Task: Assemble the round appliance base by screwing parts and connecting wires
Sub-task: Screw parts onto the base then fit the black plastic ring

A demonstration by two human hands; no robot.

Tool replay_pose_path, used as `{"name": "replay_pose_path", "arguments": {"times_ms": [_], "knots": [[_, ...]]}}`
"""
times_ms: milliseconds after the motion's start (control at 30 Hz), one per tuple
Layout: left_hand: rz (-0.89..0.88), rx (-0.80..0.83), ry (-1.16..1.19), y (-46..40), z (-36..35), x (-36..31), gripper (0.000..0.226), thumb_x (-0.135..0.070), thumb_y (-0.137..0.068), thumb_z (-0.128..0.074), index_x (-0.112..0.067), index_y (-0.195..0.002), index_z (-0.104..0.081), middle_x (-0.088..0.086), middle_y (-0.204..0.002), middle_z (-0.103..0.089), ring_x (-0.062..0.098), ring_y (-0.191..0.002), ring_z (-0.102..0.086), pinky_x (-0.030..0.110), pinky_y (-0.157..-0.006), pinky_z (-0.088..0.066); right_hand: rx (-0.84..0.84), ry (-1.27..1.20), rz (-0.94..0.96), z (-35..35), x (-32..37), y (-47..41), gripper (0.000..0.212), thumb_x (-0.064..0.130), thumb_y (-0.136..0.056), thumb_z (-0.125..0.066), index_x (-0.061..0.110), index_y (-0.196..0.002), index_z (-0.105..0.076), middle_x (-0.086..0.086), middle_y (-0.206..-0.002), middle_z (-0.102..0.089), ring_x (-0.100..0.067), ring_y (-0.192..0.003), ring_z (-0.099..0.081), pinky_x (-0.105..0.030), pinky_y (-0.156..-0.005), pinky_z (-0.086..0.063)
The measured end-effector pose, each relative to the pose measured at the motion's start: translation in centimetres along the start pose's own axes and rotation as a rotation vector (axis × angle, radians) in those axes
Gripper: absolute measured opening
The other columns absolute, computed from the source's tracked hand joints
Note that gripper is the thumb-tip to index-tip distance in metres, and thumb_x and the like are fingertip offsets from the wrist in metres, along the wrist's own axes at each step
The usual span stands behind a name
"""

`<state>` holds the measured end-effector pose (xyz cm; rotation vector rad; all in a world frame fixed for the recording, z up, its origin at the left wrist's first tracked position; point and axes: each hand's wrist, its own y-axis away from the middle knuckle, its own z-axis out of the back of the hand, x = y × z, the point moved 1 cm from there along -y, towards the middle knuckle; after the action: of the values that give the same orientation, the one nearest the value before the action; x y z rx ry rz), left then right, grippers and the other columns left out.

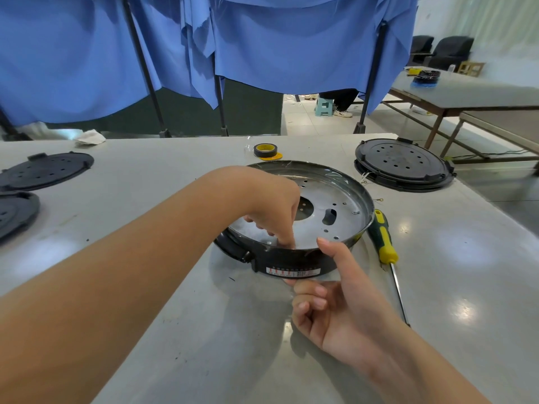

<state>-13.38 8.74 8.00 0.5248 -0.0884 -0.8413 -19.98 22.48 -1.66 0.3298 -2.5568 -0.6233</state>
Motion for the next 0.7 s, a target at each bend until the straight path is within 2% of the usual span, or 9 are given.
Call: {"name": "replay_pose_path", "arguments": {"times_ms": [133, 267, 367, 433, 533, 600, 700], "knots": [[0.005, 0.000, -0.031, 0.05, 0.01, -0.41, 0.024, -0.031, -0.083, -0.072, -0.008, -0.089, -0.074, 0.007, -0.083, -0.067, 0.019, -0.074, -0.052, 0.026, -0.065, -0.044, -0.001, 0.002, 0.000, 0.01, 0.06, 0.00, 0.074, 0.041, -0.054, -0.081, -0.004, -0.110, -0.058, 0.003, -0.055, -0.026, -0.009, -0.042, -0.029, -0.022, -0.042, -0.043], [-0.015, 0.001, -0.019, -0.07, 0.17, -0.76, 0.009, -0.020, -0.081, -0.070, -0.017, -0.088, -0.076, 0.007, -0.098, -0.073, 0.016, -0.075, -0.054, 0.025, -0.067, -0.046, 0.008, 0.001, -0.010, 0.00, 0.02, 0.01, 0.074, 0.042, -0.058, -0.080, -0.002, -0.114, -0.059, 0.004, -0.056, -0.025, -0.008, -0.043, -0.029, -0.022, -0.044, -0.043], [-0.052, 0.029, 0.022, -0.03, 0.23, -0.54, 0.014, -0.016, -0.081, -0.069, -0.029, -0.080, -0.074, -0.004, -0.071, -0.065, 0.011, -0.067, -0.050, 0.023, -0.062, -0.042, 0.002, 0.004, -0.009, -0.02, 0.01, 0.02, 0.071, 0.043, -0.060, -0.078, 0.000, -0.112, -0.058, 0.004, -0.056, -0.024, -0.008, -0.042, -0.028, -0.021, -0.045, -0.043], [-0.040, 0.013, 0.067, 0.01, 0.19, -0.33, 0.002, -0.026, -0.081, -0.072, -0.026, -0.081, -0.074, -0.005, -0.068, -0.060, 0.012, -0.067, -0.049, 0.025, -0.063, -0.041, 0.000, 0.003, -0.007, -0.08, -0.01, 0.01, 0.079, 0.044, -0.060, -0.077, -0.002, -0.121, -0.057, 0.004, -0.056, -0.024, -0.008, -0.042, -0.028, -0.021, -0.045, -0.042], [0.018, -0.005, 0.006, -0.26, -0.10, 0.08, 0.032, -0.044, -0.083, -0.069, -0.013, -0.081, -0.073, 0.001, -0.074, -0.062, 0.017, -0.071, -0.052, 0.026, -0.064, -0.043, -0.007, -0.004, -0.002, -0.08, 0.00, 0.02, 0.089, 0.043, -0.059, -0.077, -0.004, -0.131, -0.052, 0.004, -0.056, -0.025, -0.008, -0.042, -0.028, -0.020, -0.044, -0.042], [0.033, -0.012, -0.040, -0.31, -0.26, 0.06, 0.035, -0.044, -0.084, -0.067, -0.010, -0.082, -0.072, 0.003, -0.075, -0.062, 0.019, -0.070, -0.053, 0.026, -0.064, -0.044, -0.004, -0.004, -0.003, -0.13, 0.03, 0.02, 0.087, 0.043, -0.059, -0.077, -0.004, -0.129, -0.054, 0.004, -0.056, -0.025, -0.008, -0.042, -0.028, -0.021, -0.044, -0.042], [0.015, 0.001, -0.028, -0.33, -0.14, -0.24, 0.025, -0.033, -0.083, -0.070, -0.009, -0.088, -0.074, 0.010, -0.083, -0.068, 0.019, -0.072, -0.052, 0.027, -0.065, -0.044, -0.009, -0.001, 0.001, -0.12, 0.05, 0.04, 0.083, 0.043, -0.060, -0.077, -0.004, -0.124, -0.055, 0.003, -0.056, -0.025, -0.009, -0.042, -0.028, -0.021, -0.043, -0.042]]}}
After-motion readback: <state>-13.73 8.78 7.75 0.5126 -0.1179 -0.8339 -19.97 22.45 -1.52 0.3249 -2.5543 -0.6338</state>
